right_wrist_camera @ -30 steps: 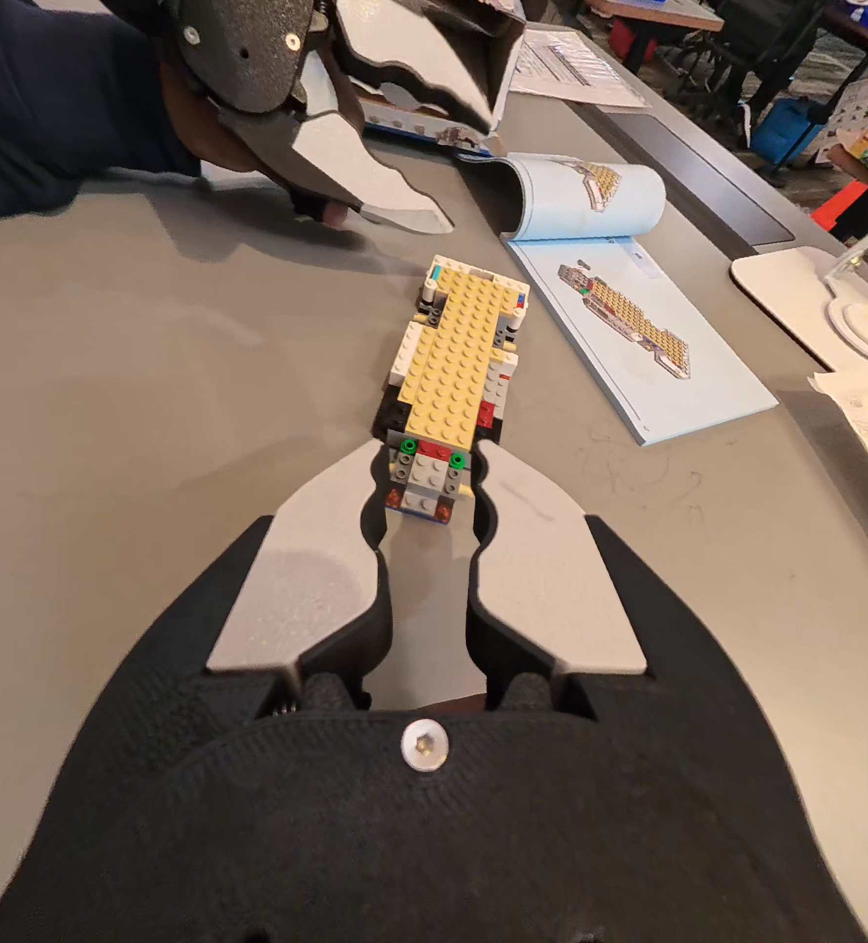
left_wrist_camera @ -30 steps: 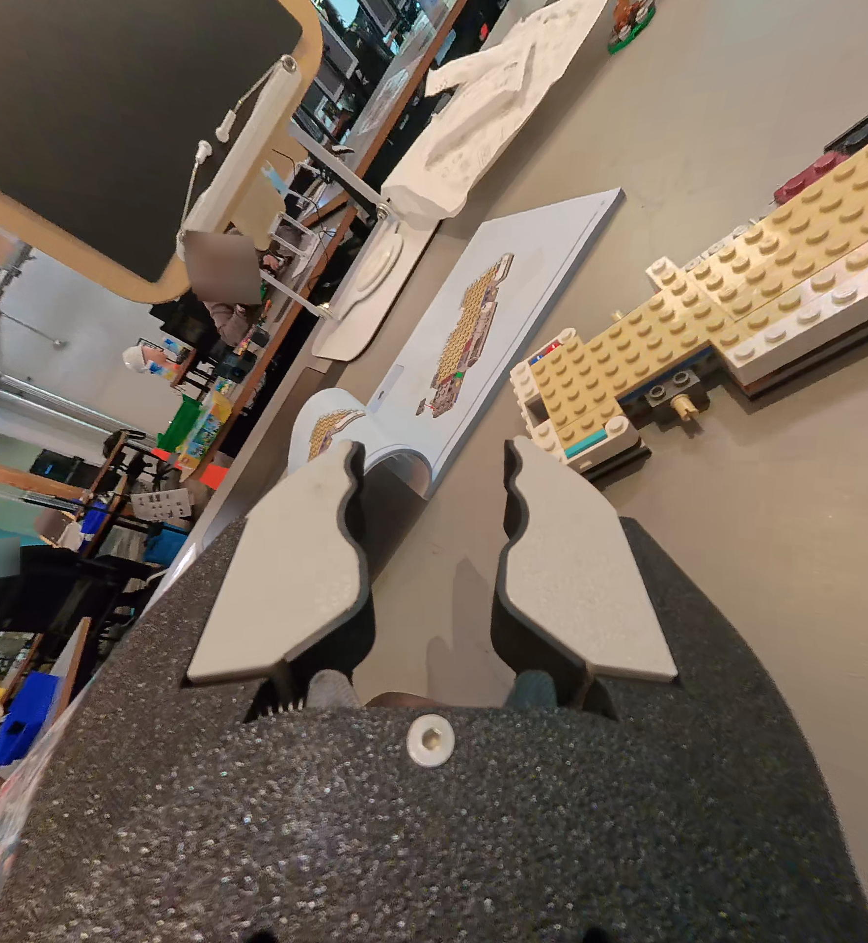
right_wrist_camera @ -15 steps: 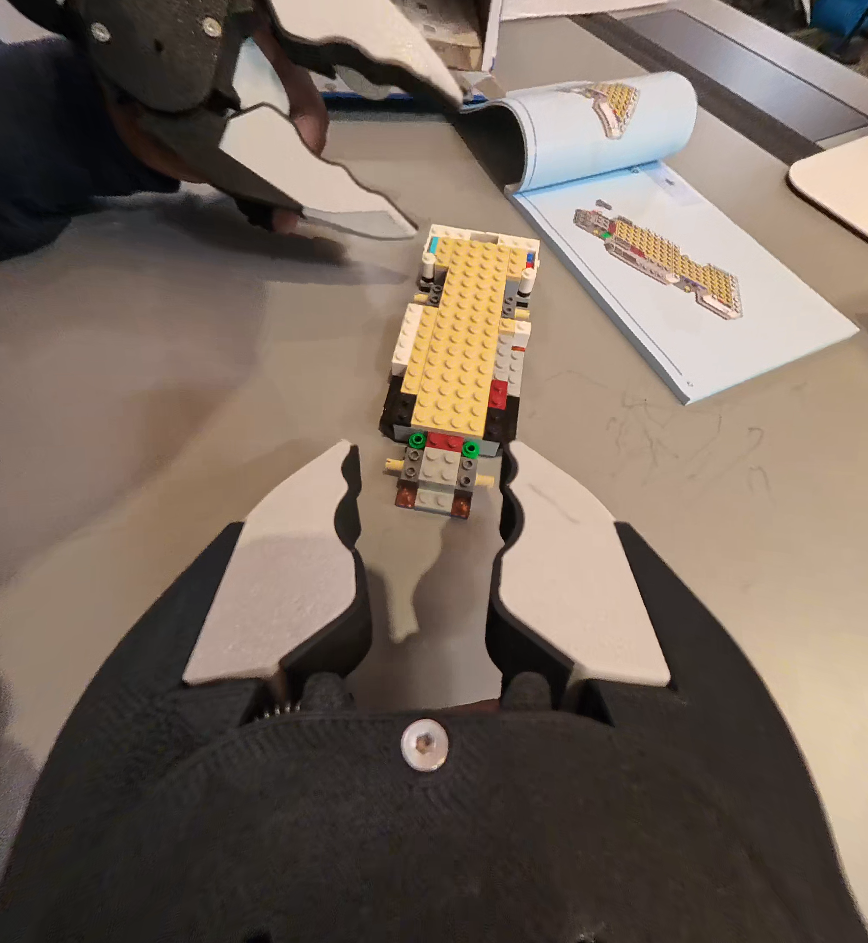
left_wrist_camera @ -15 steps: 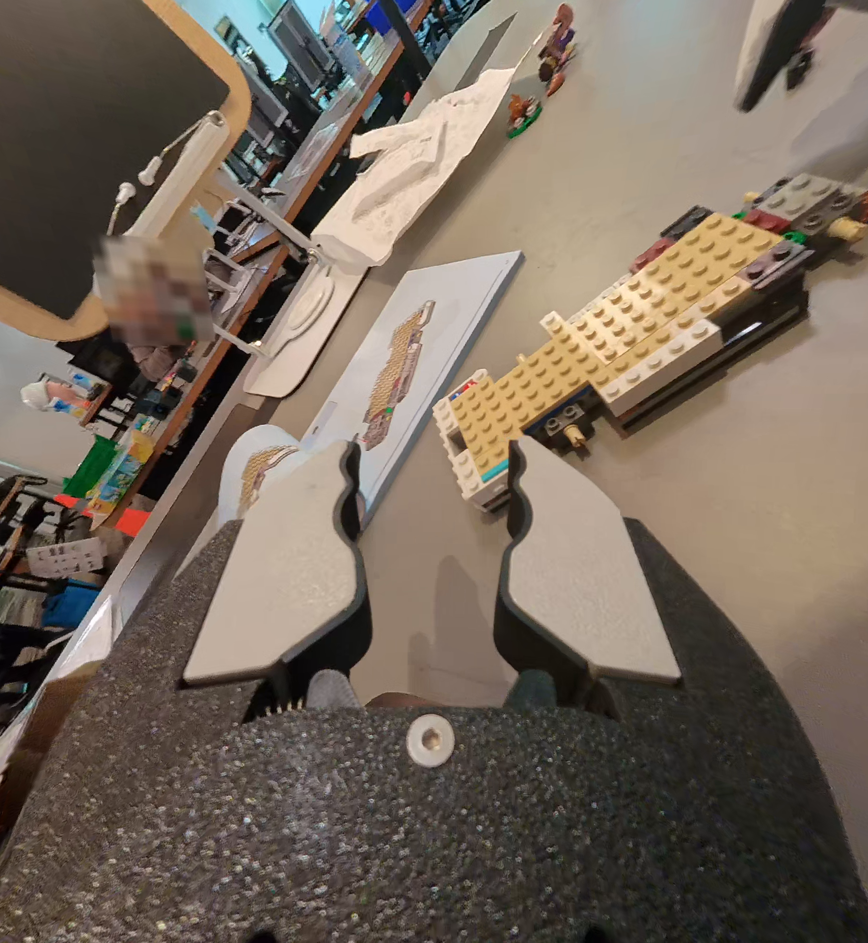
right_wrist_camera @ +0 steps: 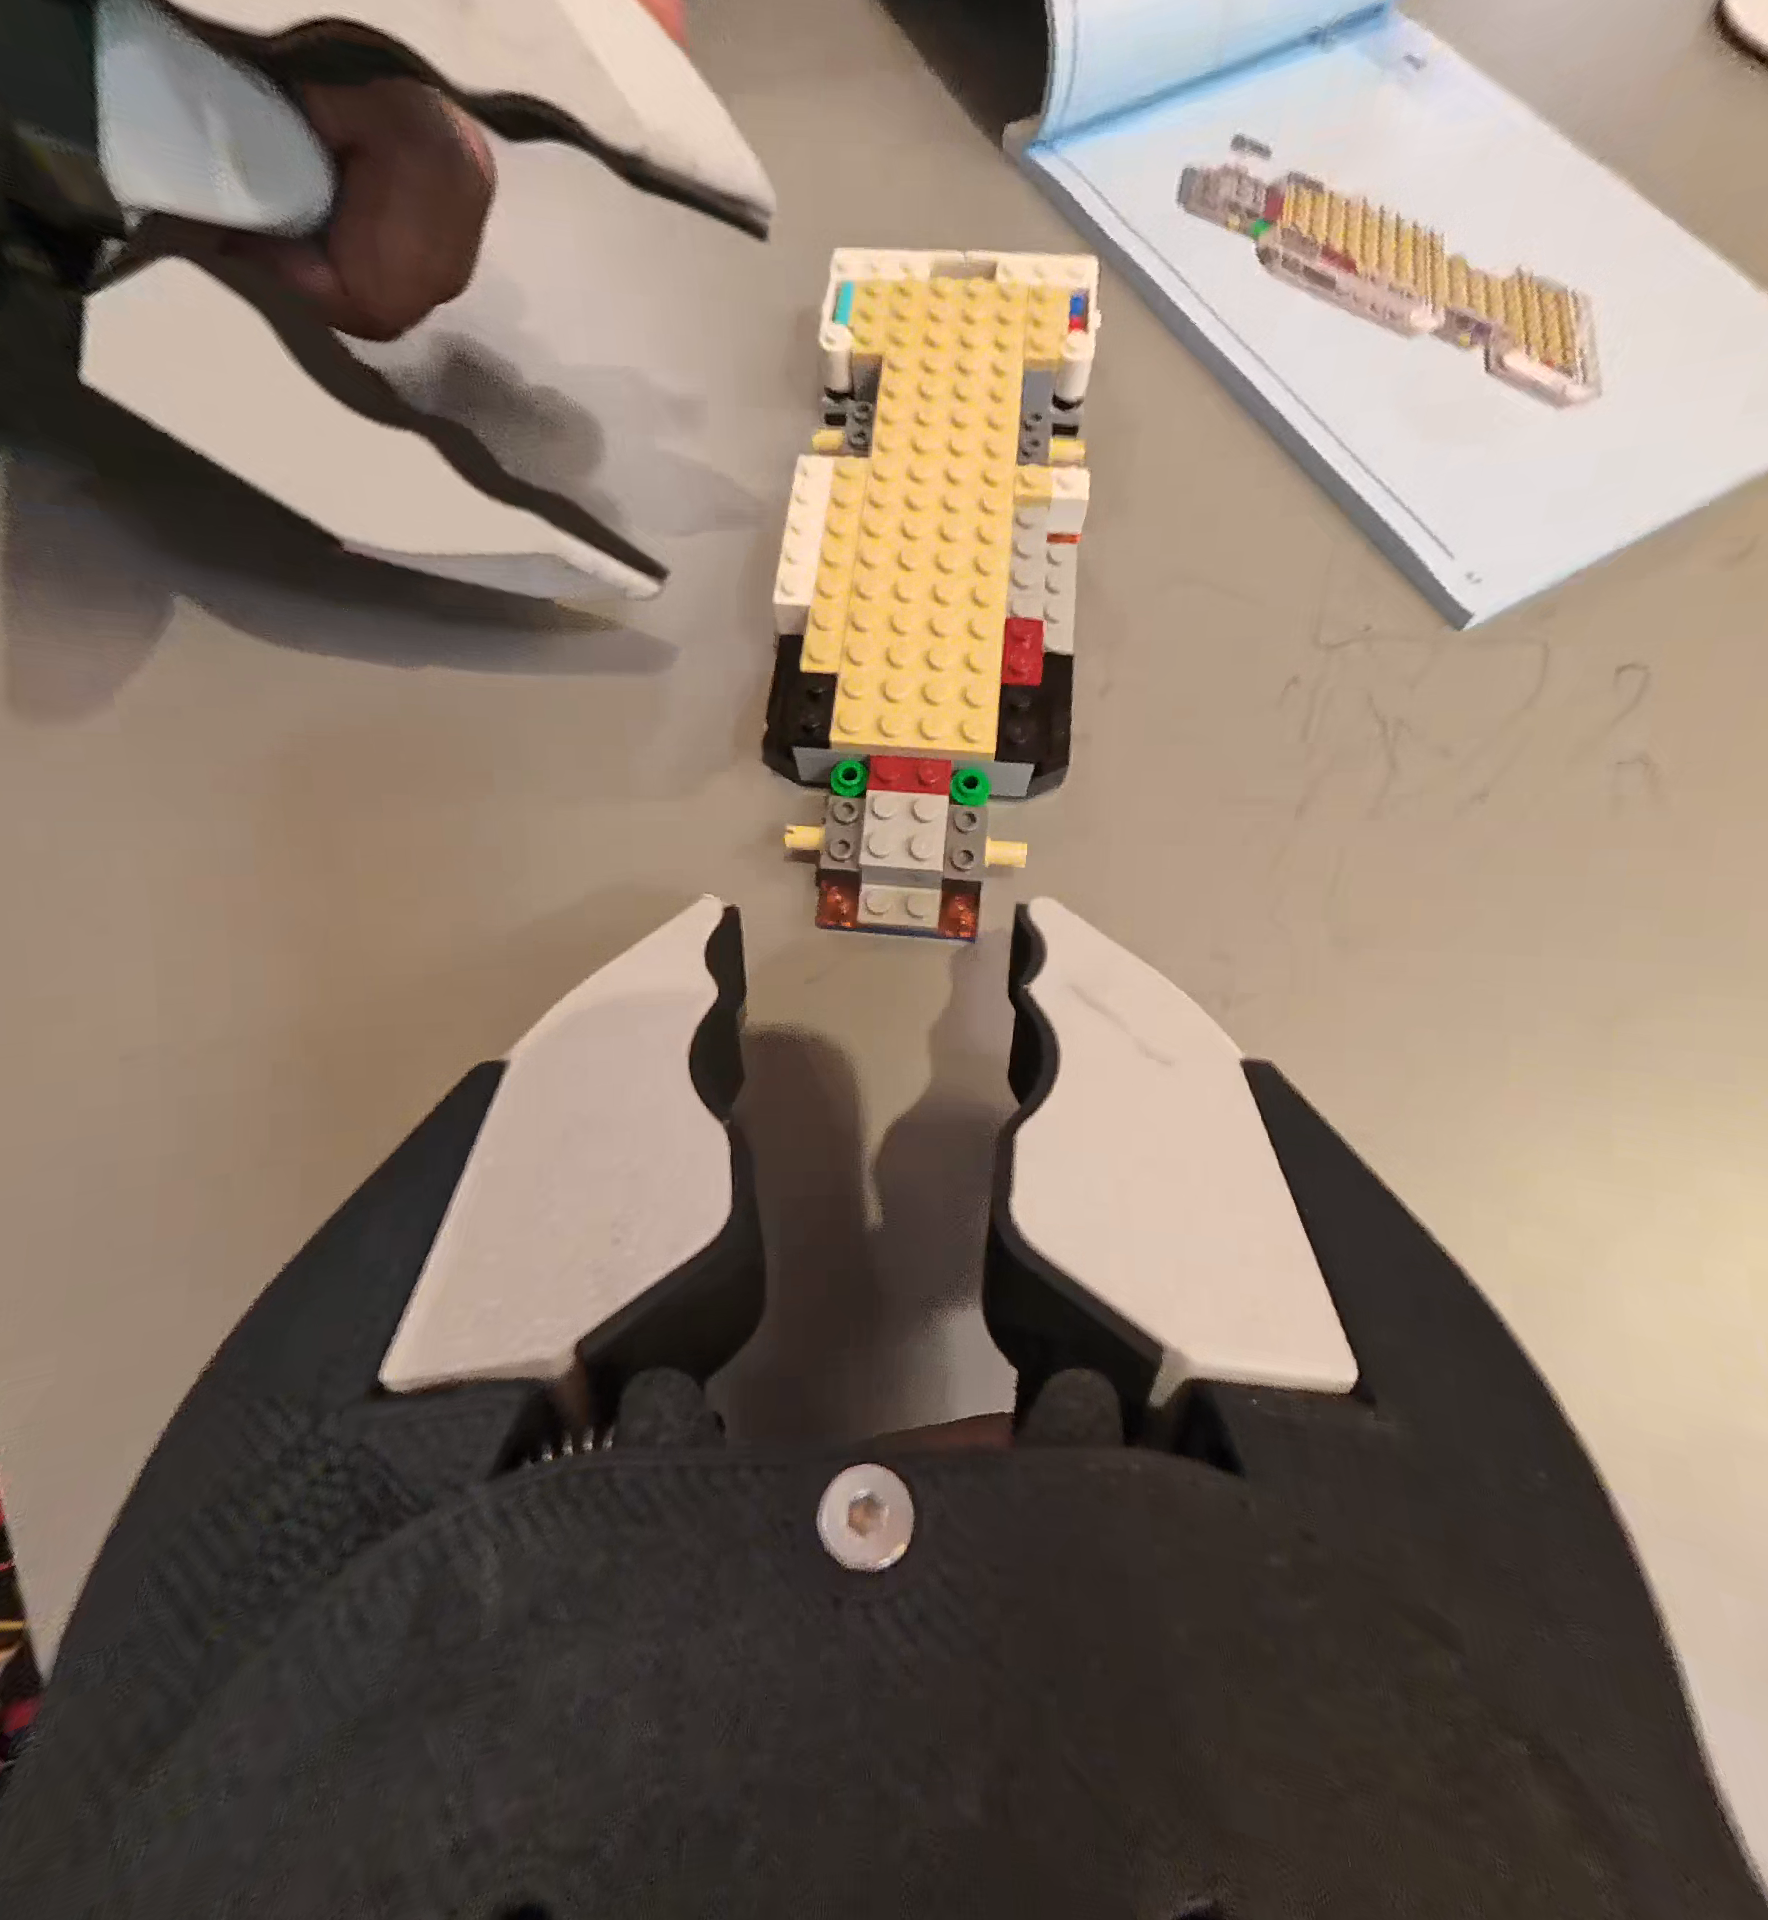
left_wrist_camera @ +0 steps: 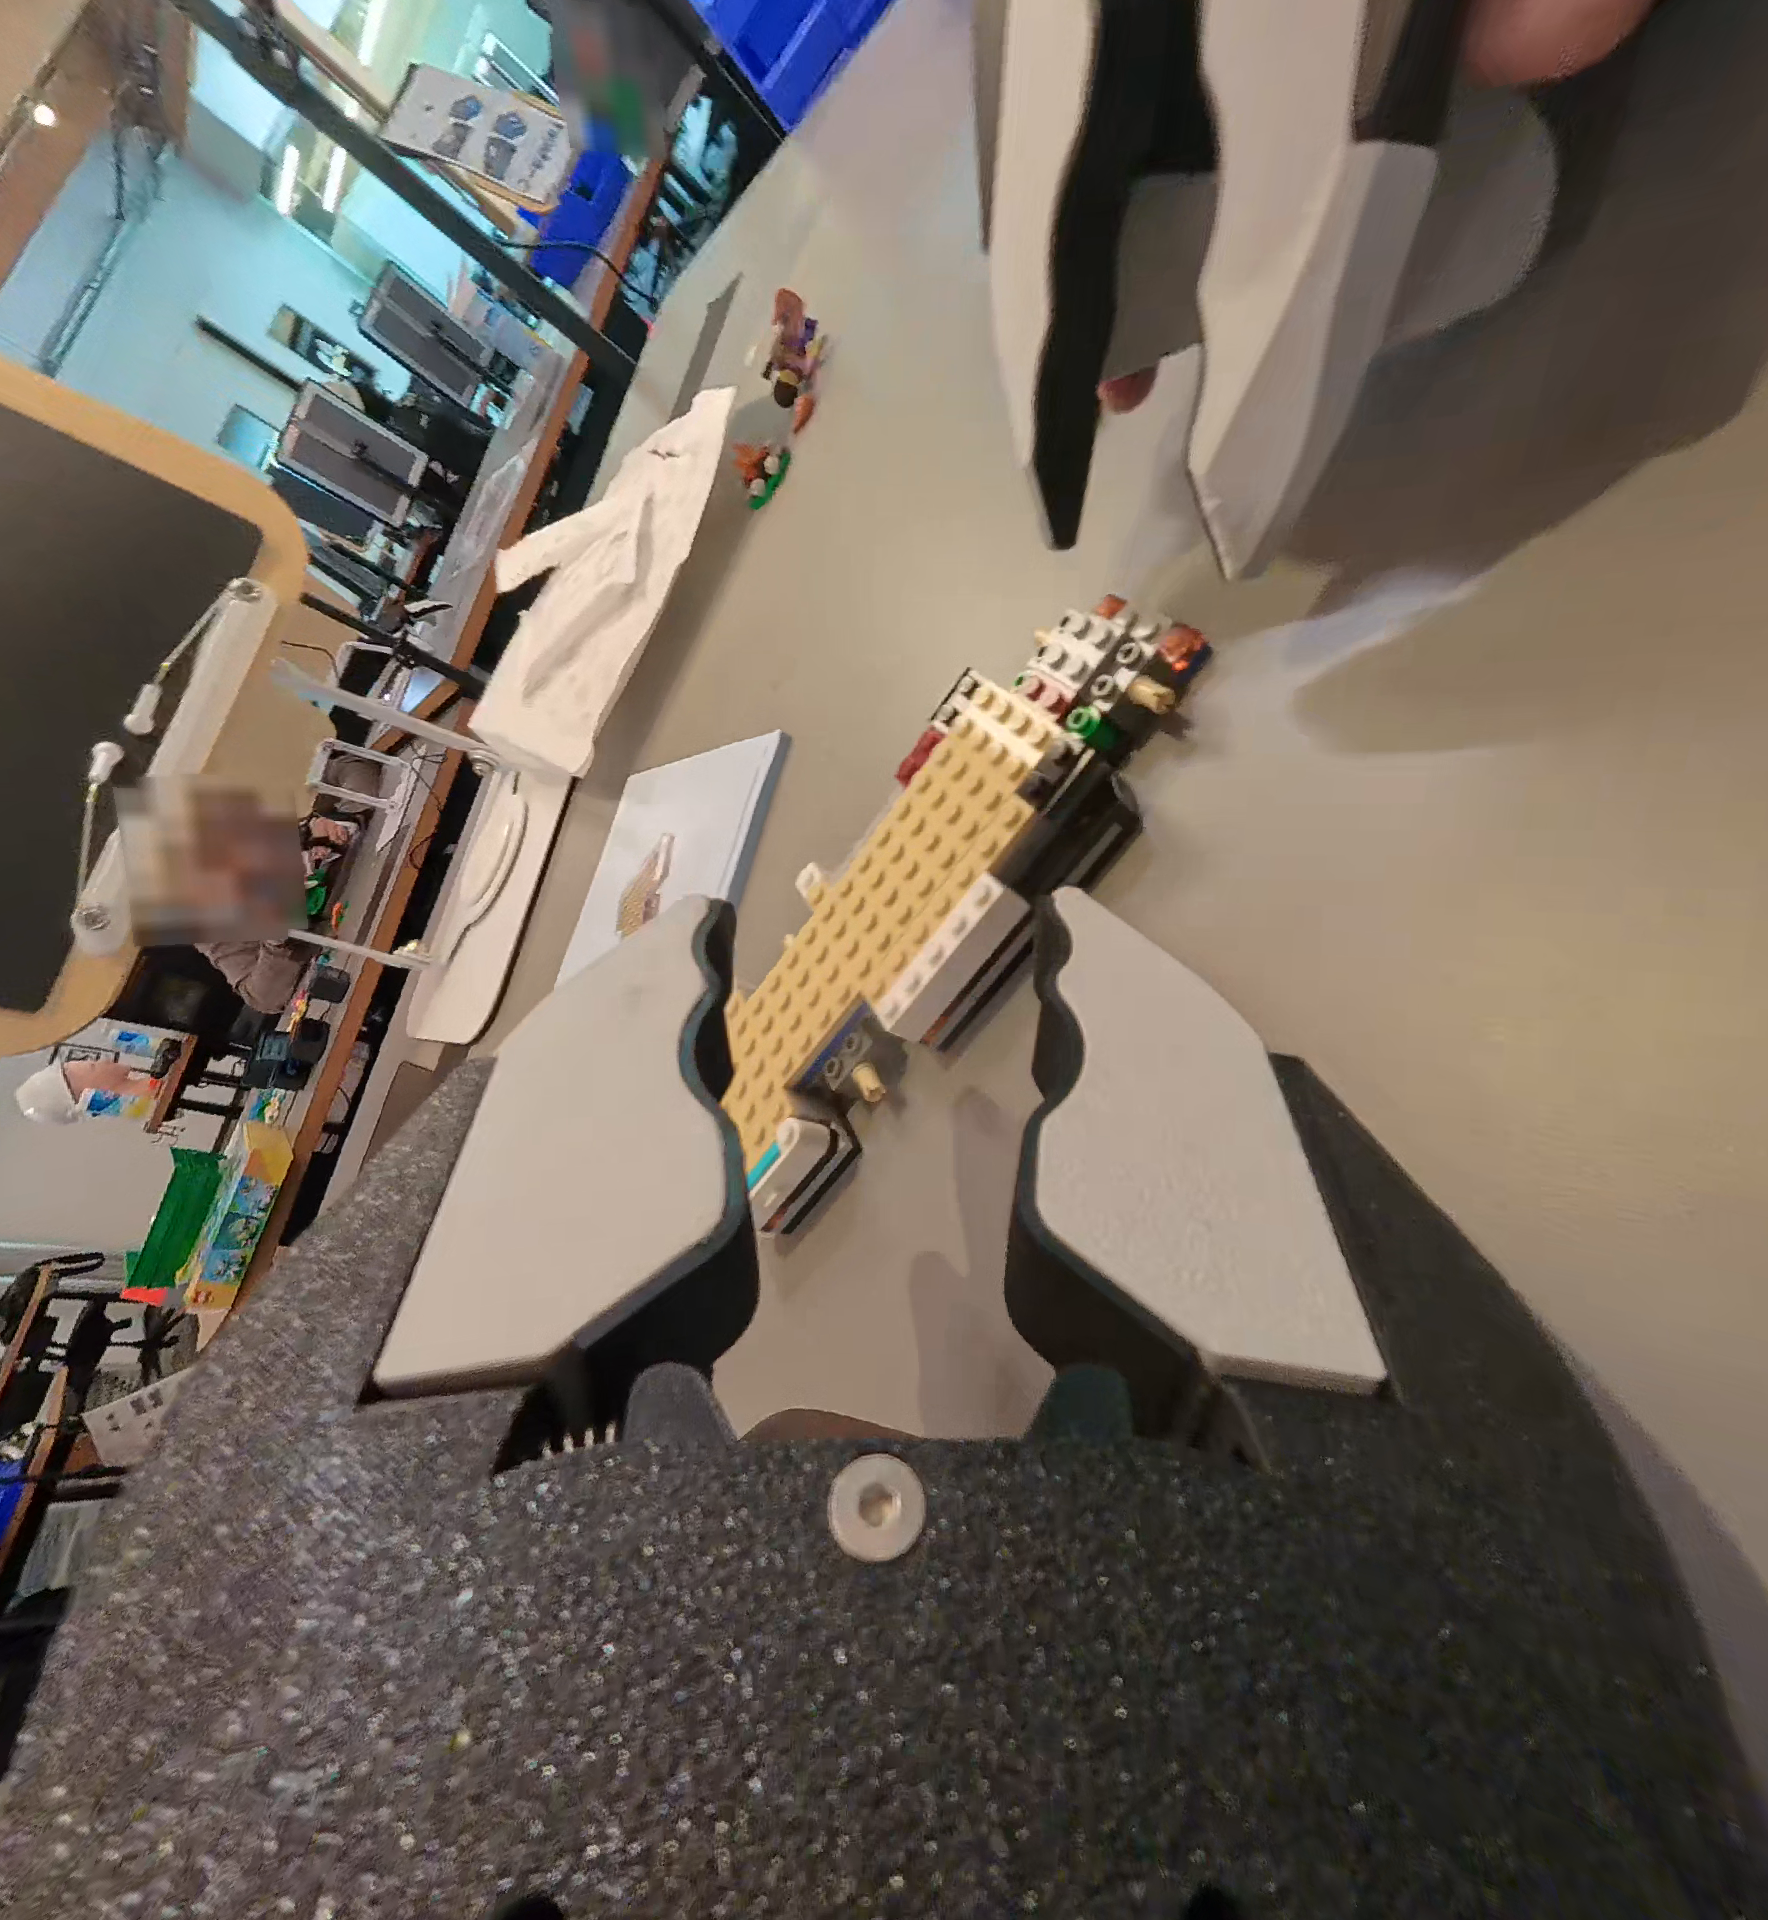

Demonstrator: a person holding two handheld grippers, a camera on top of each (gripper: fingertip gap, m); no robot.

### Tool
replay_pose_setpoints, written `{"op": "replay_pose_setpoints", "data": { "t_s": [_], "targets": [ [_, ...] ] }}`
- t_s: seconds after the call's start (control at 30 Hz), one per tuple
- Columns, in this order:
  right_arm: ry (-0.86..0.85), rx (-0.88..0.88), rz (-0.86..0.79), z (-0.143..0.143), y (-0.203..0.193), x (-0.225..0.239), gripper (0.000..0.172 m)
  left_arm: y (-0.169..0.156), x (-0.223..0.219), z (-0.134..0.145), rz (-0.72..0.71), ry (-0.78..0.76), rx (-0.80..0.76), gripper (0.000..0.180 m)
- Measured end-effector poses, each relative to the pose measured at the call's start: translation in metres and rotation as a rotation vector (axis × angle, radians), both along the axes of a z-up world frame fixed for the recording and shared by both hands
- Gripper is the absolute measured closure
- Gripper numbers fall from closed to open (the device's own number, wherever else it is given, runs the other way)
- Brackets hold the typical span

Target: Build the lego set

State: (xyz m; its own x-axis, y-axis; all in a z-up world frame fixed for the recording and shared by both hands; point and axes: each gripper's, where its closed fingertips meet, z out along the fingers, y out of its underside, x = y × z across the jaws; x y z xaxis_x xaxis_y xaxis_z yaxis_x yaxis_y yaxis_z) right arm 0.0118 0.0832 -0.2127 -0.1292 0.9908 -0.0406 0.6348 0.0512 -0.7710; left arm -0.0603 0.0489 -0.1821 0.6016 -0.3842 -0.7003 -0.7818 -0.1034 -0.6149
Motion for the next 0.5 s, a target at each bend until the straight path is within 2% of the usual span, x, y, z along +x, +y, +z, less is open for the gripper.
{"op": "replay_pose_setpoints", "data": {
  "t_s": [0.23,0.37,0.47,0.5],
  "targets": [
    [-0.108,0.057,0.014,-0.016,-0.001,-0.004,0.121,0.008,0.004,-0.015,0.008,0.093,-0.038,0.124],
    [-0.126,0.06,-0.027,-0.019,0.004,-0.012,0.112,0.013,0.006,-0.019,0.0,0.101,-0.049,0.124],
    [-0.129,0.048,-0.029,-0.018,0.005,-0.015,0.129,0.015,0.01,-0.019,-0.009,0.109,-0.048,0.125],
    [-0.133,0.048,-0.027,-0.018,0.005,-0.015,0.13,0.016,0.011,-0.019,-0.012,0.112,-0.048,0.125]
  ]
}}
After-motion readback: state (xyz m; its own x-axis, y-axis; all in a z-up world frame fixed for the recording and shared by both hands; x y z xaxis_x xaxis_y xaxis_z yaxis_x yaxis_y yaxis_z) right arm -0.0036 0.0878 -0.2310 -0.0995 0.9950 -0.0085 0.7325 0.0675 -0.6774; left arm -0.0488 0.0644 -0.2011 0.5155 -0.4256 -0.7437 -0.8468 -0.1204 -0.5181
